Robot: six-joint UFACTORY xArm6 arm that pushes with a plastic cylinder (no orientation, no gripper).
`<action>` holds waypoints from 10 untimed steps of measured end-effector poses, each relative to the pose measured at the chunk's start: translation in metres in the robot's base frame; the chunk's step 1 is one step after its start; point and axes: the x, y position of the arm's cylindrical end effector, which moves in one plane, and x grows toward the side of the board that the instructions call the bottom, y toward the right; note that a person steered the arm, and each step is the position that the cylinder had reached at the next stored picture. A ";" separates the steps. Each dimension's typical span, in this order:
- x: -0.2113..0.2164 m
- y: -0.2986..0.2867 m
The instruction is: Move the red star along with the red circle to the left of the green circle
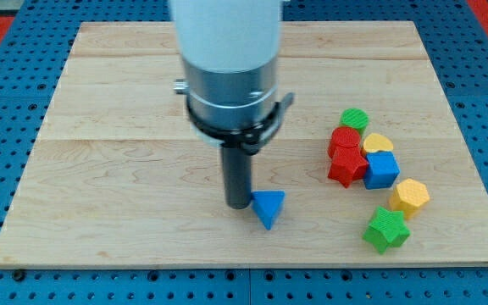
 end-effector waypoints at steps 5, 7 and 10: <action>-0.038 0.061; -0.012 0.118; -0.101 0.097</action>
